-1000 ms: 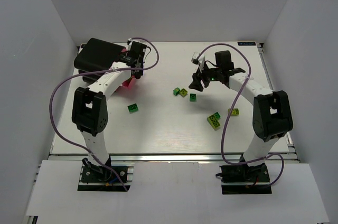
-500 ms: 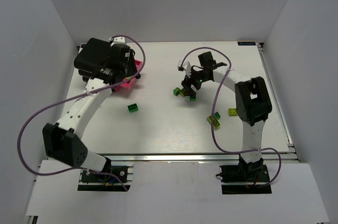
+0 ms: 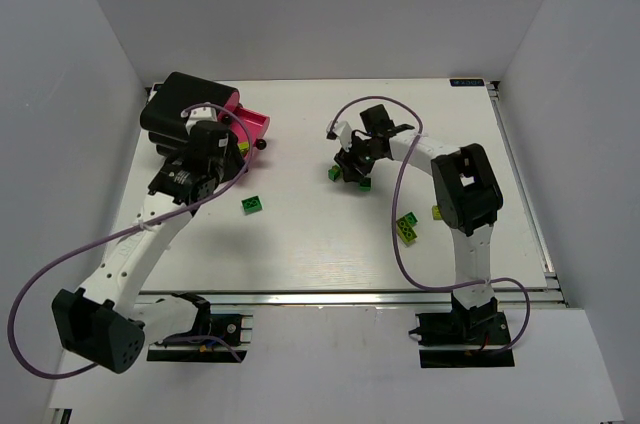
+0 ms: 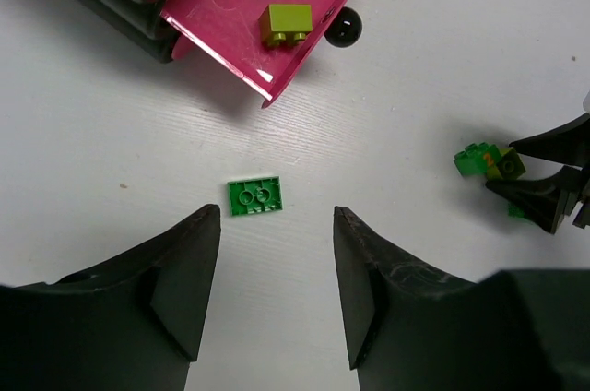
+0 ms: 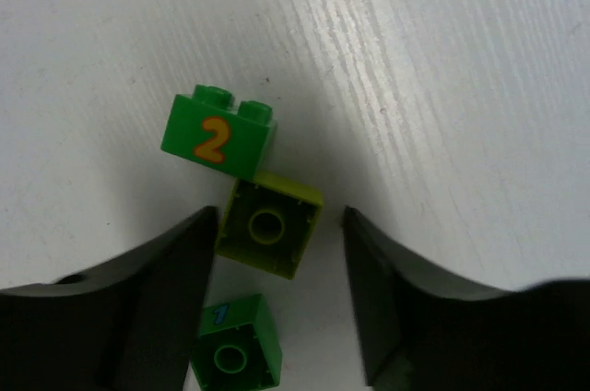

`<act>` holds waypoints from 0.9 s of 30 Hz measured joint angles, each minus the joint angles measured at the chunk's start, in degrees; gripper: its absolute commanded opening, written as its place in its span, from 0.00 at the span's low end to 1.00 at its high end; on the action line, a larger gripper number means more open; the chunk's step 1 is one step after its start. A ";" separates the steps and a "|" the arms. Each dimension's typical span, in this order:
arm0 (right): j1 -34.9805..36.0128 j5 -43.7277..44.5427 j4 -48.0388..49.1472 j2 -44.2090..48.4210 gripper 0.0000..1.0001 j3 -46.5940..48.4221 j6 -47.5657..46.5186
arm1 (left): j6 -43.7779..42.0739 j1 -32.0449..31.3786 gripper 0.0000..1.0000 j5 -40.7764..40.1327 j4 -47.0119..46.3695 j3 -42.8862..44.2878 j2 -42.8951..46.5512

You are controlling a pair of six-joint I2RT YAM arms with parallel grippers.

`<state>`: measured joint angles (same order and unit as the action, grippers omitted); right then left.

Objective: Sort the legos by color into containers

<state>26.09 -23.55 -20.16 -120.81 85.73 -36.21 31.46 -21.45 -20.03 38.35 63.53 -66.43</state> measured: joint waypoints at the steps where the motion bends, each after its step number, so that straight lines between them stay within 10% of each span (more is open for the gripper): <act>1: 0.11 0.37 0.39 -0.02 0.52 0.00 0.28 | 0.44 0.00 0.62 -0.09 0.33 -0.35 0.68; 9: 0.26 1.60 1.75 0.13 0.00 -0.15 1.53 | 3.37 0.00 0.63 -0.33 1.55 -2.21 4.74; 27: 9.81 -12.22 20.28 -6.64 0.00 29.05 10.43 | 14.73 -0.02 0.63 -5.66 5.66 -9.77 28.30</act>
<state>35.90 -35.77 0.12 -127.46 114.78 -25.78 46.19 -21.47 -25.69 44.01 53.76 -38.13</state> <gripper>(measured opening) 0.429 0.629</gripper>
